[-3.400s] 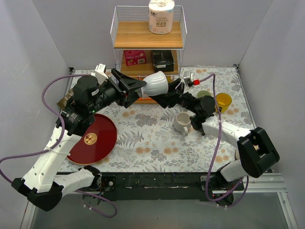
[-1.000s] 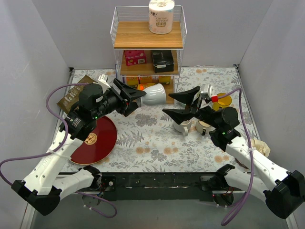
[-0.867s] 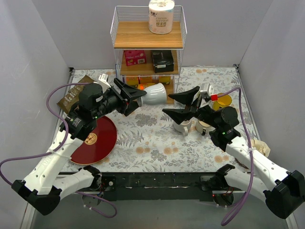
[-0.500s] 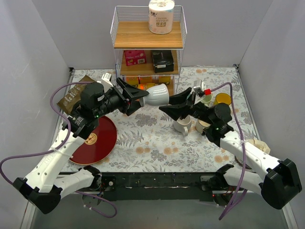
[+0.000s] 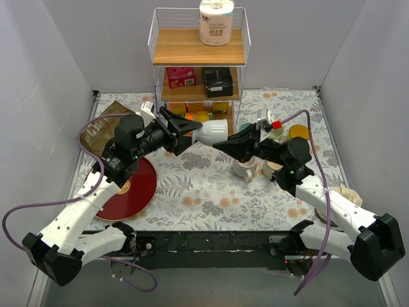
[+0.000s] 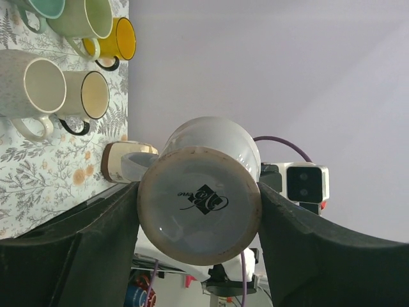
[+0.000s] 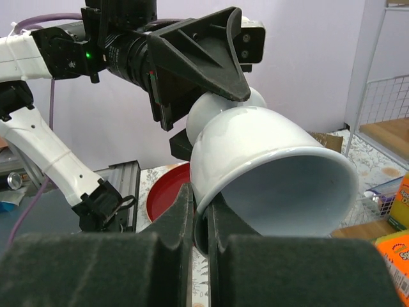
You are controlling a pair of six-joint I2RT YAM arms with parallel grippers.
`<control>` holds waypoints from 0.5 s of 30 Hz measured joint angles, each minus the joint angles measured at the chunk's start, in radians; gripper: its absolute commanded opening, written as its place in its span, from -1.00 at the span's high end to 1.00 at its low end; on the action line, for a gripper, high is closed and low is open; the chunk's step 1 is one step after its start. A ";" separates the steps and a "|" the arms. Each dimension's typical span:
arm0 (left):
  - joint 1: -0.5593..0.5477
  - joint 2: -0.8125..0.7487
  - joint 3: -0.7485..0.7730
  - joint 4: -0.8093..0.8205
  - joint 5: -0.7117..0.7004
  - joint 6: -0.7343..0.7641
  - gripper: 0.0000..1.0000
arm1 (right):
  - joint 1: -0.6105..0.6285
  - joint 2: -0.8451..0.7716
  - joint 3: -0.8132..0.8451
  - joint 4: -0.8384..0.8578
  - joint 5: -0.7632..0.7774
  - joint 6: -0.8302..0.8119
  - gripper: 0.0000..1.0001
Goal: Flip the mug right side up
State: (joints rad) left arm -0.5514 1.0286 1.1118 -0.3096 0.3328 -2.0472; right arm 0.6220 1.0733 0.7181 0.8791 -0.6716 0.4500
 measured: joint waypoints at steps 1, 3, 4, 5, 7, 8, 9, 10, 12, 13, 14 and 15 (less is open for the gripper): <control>0.000 -0.002 -0.016 0.020 0.004 -0.006 0.28 | 0.000 -0.008 0.000 -0.022 0.004 -0.009 0.97; 0.000 -0.004 -0.040 0.052 0.010 -0.016 -0.04 | 0.000 -0.031 0.000 -0.074 0.017 -0.028 0.97; -0.001 -0.004 -0.050 0.063 0.015 -0.019 -0.16 | 0.000 -0.041 0.000 -0.099 0.022 -0.038 0.97; -0.002 -0.005 -0.065 0.081 0.019 -0.022 -0.44 | 0.002 -0.054 0.000 -0.130 0.032 -0.050 0.97; -0.005 -0.008 -0.104 0.133 0.025 -0.023 -0.72 | 0.006 -0.082 0.006 -0.210 0.048 -0.077 0.97; -0.005 -0.009 -0.127 0.162 0.030 -0.011 -0.83 | 0.008 -0.098 0.018 -0.272 0.079 -0.080 0.97; -0.005 -0.010 -0.150 0.192 0.037 0.000 -0.96 | 0.007 -0.108 0.032 -0.330 0.111 -0.087 0.97; -0.001 -0.010 -0.169 0.222 0.047 0.007 -0.96 | 0.005 -0.115 0.055 -0.397 0.147 -0.096 0.97; 0.011 -0.006 -0.188 0.257 0.073 0.013 -0.96 | 0.000 -0.124 0.106 -0.536 0.235 -0.122 0.97; 0.025 -0.002 -0.190 0.268 0.090 0.016 -0.96 | -0.001 -0.127 0.128 -0.595 0.274 -0.134 0.97; 0.041 0.002 -0.189 0.283 0.106 0.019 -0.96 | -0.003 -0.130 0.161 -0.681 0.329 -0.145 0.97; 0.058 0.002 -0.187 0.289 0.116 0.023 -0.96 | -0.006 -0.130 0.194 -0.761 0.388 -0.157 0.97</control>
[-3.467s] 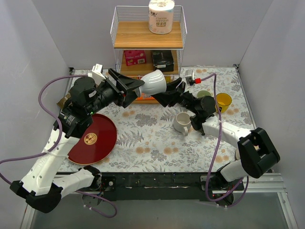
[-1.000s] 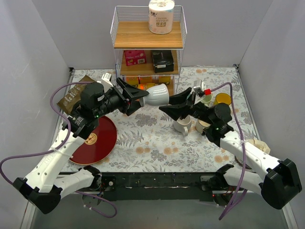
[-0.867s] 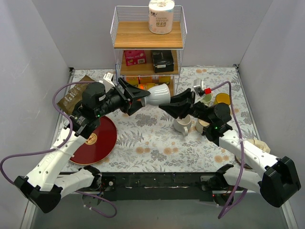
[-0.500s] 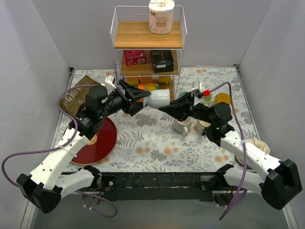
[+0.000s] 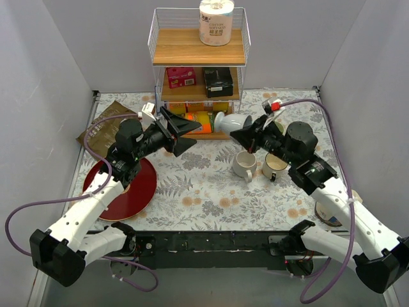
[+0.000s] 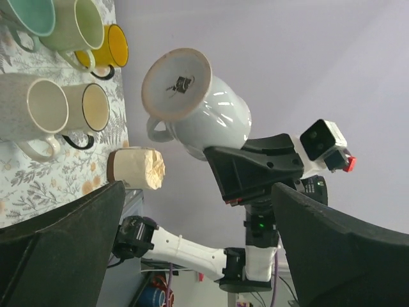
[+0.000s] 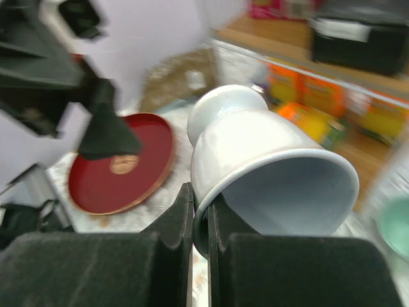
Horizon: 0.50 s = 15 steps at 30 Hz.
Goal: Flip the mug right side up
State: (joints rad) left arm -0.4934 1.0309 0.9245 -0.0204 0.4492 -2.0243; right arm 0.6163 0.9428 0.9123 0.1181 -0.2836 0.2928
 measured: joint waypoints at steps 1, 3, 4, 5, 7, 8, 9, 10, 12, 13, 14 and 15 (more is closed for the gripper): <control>0.018 0.001 0.004 -0.003 0.011 0.002 -0.96 | -0.005 0.000 0.037 -0.084 0.062 -0.010 0.97; 0.046 0.005 0.023 -0.039 0.020 0.005 -0.96 | -0.024 0.007 0.117 -0.258 0.203 -0.021 0.97; 0.059 0.009 0.039 -0.063 0.022 0.006 -0.96 | -0.039 0.012 0.157 -0.340 0.272 -0.024 0.97; 0.068 0.012 0.058 -0.089 0.021 0.008 -0.96 | -0.057 0.020 0.198 -0.425 0.342 -0.024 0.97; 0.078 0.015 0.095 -0.142 0.013 0.010 -0.96 | -0.091 0.037 0.276 -0.579 0.476 -0.013 0.97; 0.080 0.016 0.114 -0.168 0.006 0.011 -0.96 | -0.113 0.045 0.309 -0.651 0.535 -0.007 0.97; 0.080 0.018 0.132 -0.190 0.002 0.012 -0.96 | -0.131 0.051 0.334 -0.705 0.576 -0.003 0.97; 0.080 0.019 0.144 -0.206 -0.002 0.012 -0.96 | -0.155 0.060 0.360 -0.770 0.619 0.006 0.97; 0.080 0.023 0.159 -0.232 -0.008 0.013 -0.96 | -0.222 0.073 0.383 -0.878 0.680 0.026 0.97; 0.080 0.024 0.160 -0.243 -0.010 0.013 -0.96 | -0.245 0.076 0.380 -0.910 0.692 0.031 0.97; 0.080 0.028 0.160 -0.256 -0.013 0.014 -0.96 | -0.290 0.076 0.362 -0.946 0.703 0.039 0.97; 0.080 0.034 0.160 -0.271 -0.014 0.018 -0.96 | -0.319 0.073 0.341 -0.962 0.703 0.044 0.97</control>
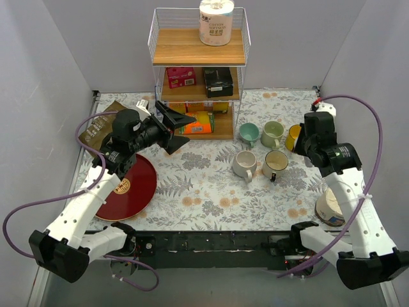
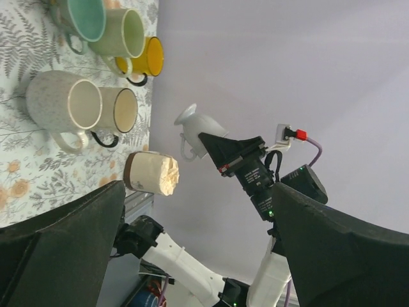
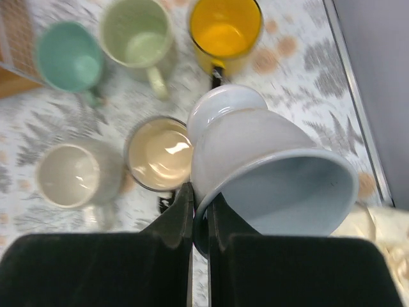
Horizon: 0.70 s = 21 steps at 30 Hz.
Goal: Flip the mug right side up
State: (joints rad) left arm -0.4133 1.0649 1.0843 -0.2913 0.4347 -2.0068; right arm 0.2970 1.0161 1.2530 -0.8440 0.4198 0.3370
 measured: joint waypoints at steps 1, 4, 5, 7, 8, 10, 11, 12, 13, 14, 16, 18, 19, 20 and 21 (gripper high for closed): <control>0.000 0.007 0.000 -0.011 -0.001 0.006 -0.96 | -0.032 -0.006 -0.032 -0.016 0.000 0.003 0.97; 0.000 0.030 0.006 -0.055 -0.007 0.031 -0.96 | -0.137 -0.012 -0.128 -0.061 -0.021 0.005 0.97; 0.000 0.038 0.010 -0.070 -0.010 0.040 -0.96 | -0.173 -0.013 -0.158 -0.065 -0.038 0.002 0.97; 0.000 0.048 0.020 -0.099 -0.017 0.060 -0.96 | -0.237 -0.009 -0.211 -0.067 -0.089 0.000 0.97; 0.000 0.051 0.025 -0.111 -0.021 0.069 -0.96 | -0.270 -0.005 -0.237 -0.063 -0.114 -0.003 0.97; 0.000 0.053 0.037 -0.131 -0.029 0.087 -0.96 | -0.320 0.014 -0.282 -0.052 -0.167 -0.006 0.97; 0.000 0.053 0.043 -0.141 -0.033 0.096 -0.96 | -0.338 0.027 -0.300 -0.043 -0.185 -0.009 0.97; 0.001 0.053 0.050 -0.148 -0.036 0.103 -0.96 | -0.350 0.041 -0.315 -0.034 -0.198 -0.014 0.97; 0.002 0.052 0.056 -0.154 -0.039 0.110 -0.96 | -0.357 0.056 -0.327 -0.026 -0.211 -0.021 0.97; 0.002 0.052 0.061 -0.159 -0.043 0.116 -0.96 | -0.360 0.072 -0.333 -0.016 -0.222 -0.027 0.97; 0.005 0.051 0.067 -0.166 -0.052 0.127 -0.97 | -0.362 0.112 -0.335 0.003 -0.246 -0.037 0.97; 0.006 0.051 0.070 -0.175 -0.057 0.135 -0.96 | -0.362 0.153 -0.335 0.032 -0.262 -0.050 0.97; 0.006 0.051 0.071 -0.178 -0.060 0.138 -0.96 | -0.362 0.175 -0.335 0.043 -0.269 -0.054 0.97; 0.006 0.051 0.071 -0.180 -0.062 0.142 -0.96 | -0.362 0.197 -0.335 0.053 -0.269 -0.057 0.97; 0.006 0.051 0.071 -0.183 -0.063 0.143 -0.96 | -0.362 0.219 -0.335 0.060 -0.264 -0.059 0.97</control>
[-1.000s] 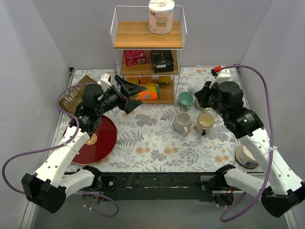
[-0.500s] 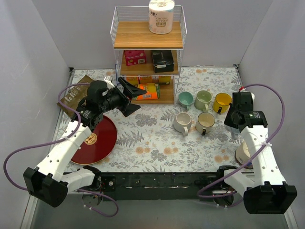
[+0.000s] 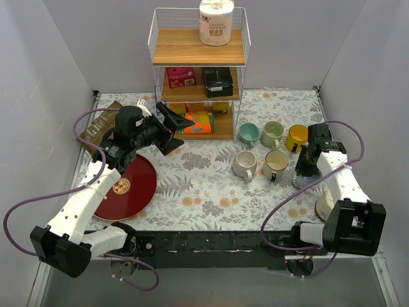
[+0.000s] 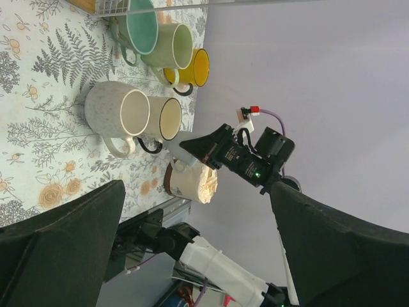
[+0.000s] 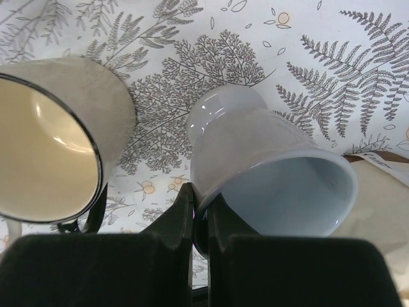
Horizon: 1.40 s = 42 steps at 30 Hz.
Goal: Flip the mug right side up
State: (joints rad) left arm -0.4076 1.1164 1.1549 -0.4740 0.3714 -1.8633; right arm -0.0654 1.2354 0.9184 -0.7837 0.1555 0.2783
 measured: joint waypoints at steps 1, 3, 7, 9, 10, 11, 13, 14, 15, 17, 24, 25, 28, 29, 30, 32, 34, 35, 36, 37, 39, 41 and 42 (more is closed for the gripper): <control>0.000 0.000 0.000 -0.002 -0.002 0.001 -0.96 | 0.000 0.021 0.000 0.004 0.006 -0.003 0.97; 0.001 0.000 0.000 -0.007 -0.007 0.002 -0.96 | 0.000 0.056 0.004 0.009 0.022 -0.008 0.97; 0.003 -0.001 0.000 -0.016 -0.017 0.005 -0.96 | 0.002 0.080 0.015 0.020 0.044 -0.014 0.81; 0.005 -0.002 0.000 -0.020 -0.018 0.006 -0.96 | 0.002 0.097 0.027 0.020 0.045 -0.014 0.67; 0.006 -0.003 0.000 -0.021 -0.020 0.006 -0.96 | 0.002 0.105 0.031 0.020 0.045 -0.014 0.64; 0.006 -0.003 0.000 -0.021 -0.021 0.008 -0.96 | 0.002 0.112 0.035 0.020 0.044 -0.013 0.61; 0.006 -0.004 0.000 -0.023 -0.023 0.009 -0.96 | 0.002 0.131 0.040 0.039 0.043 -0.016 0.59; 0.007 -0.004 0.000 -0.024 -0.024 0.009 -0.96 | 0.002 0.140 0.041 0.052 0.044 -0.018 0.59; 0.007 -0.004 0.000 -0.027 -0.025 0.010 -0.96 | 0.002 0.148 0.041 0.066 0.043 -0.019 0.59; 0.007 -0.004 0.000 -0.031 -0.028 0.012 -0.96 | 0.002 0.159 0.041 0.080 0.045 -0.020 0.55; 0.007 -0.004 0.000 -0.038 -0.032 0.016 -0.96 | 0.008 0.174 0.056 0.090 0.054 -0.019 0.53; 0.007 -0.004 0.000 -0.040 -0.032 0.016 -0.96 | 0.009 0.174 0.058 0.093 0.055 -0.018 0.53; 0.007 -0.004 0.000 -0.042 -0.035 0.016 -0.96 | 0.010 0.174 0.066 0.105 0.056 -0.015 0.53; 0.007 -0.004 0.000 -0.042 -0.036 0.016 -0.96 | 0.010 0.174 0.068 0.107 0.056 -0.014 0.53; 0.007 -0.004 0.000 -0.042 -0.037 0.016 -0.96 | 0.010 0.174 0.072 0.108 0.056 -0.013 0.53; 0.007 -0.004 0.000 -0.042 -0.040 0.015 -0.96 | 0.011 0.174 0.079 0.110 0.058 -0.009 0.53; 0.007 -0.005 0.000 -0.042 -0.042 0.015 -0.96 | 0.013 0.176 0.087 0.111 0.060 -0.004 0.53; 0.007 -0.005 0.000 -0.042 -0.043 0.015 -0.96 | 0.013 0.176 0.090 0.112 0.060 -0.001 0.53; 0.008 -0.006 0.000 -0.043 -0.043 0.015 -0.96 | 0.013 0.178 0.095 0.115 0.061 0.004 0.53; 0.008 -0.006 0.000 -0.042 -0.043 0.014 -0.96 | 0.013 0.179 0.098 0.116 0.063 0.007 0.53; 0.009 -0.007 0.000 -0.043 -0.045 0.014 -0.96 | 0.014 0.180 0.101 0.122 0.068 0.011 0.51; 0.009 -0.009 0.000 -0.043 -0.047 0.012 -0.96 | 0.014 0.182 0.107 0.126 0.070 0.017 0.39; 0.009 -0.010 0.000 -0.043 -0.049 0.012 -0.96 | 0.014 0.183 0.110 0.129 0.071 0.020 0.10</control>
State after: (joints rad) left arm -0.3985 1.1069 1.1549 -0.5175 0.3225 -1.8515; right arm -0.0517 1.4181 1.0283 -0.6548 0.2260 0.2981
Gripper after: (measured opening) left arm 0.981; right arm 0.253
